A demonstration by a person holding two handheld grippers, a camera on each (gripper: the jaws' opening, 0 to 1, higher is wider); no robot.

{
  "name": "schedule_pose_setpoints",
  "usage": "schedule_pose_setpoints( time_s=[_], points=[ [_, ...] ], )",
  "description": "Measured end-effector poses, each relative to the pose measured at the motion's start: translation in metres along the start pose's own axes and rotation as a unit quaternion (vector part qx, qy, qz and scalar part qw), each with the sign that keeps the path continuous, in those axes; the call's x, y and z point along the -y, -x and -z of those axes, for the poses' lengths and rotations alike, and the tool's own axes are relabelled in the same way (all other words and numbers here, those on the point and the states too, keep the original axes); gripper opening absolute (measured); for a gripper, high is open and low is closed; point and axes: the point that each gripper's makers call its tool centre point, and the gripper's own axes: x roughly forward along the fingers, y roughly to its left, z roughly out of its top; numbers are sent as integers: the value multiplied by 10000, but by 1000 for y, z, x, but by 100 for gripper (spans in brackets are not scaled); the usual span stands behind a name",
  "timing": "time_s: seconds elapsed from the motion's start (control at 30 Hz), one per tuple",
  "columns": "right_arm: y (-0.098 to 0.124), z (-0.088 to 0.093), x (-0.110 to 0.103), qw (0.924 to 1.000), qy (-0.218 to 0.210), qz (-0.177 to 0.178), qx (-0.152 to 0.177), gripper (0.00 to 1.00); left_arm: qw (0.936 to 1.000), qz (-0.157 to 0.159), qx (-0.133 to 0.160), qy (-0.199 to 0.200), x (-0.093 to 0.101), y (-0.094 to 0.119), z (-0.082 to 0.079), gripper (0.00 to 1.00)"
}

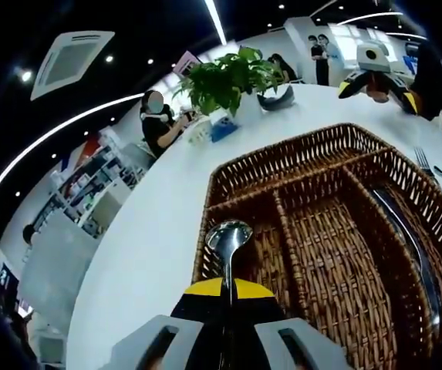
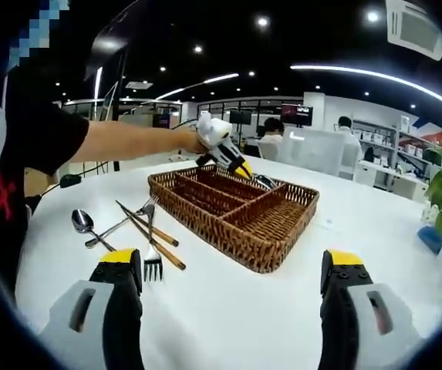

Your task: Arrange the knives, forks, and spoons in their matching storage slots by inserting each utensil handle-first until every utensil is classified and aligned in the correct compartment

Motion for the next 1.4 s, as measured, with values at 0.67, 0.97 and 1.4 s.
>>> schedule_pose_setpoints(
  time_s=[0.67,0.97,1.4],
  points=[
    [1,-2,-1,10000,-53,-51,47,99,9993,163,-150,312,4,-9,15,1],
    [2,1,3,9999,-111,34,-54,97,9985,253,-104,464,5,-13,17,1],
    [1,0,-1,9998,-183,-43,-30,99,9949,394,-68,922,10,-21,21,1]
  ],
)
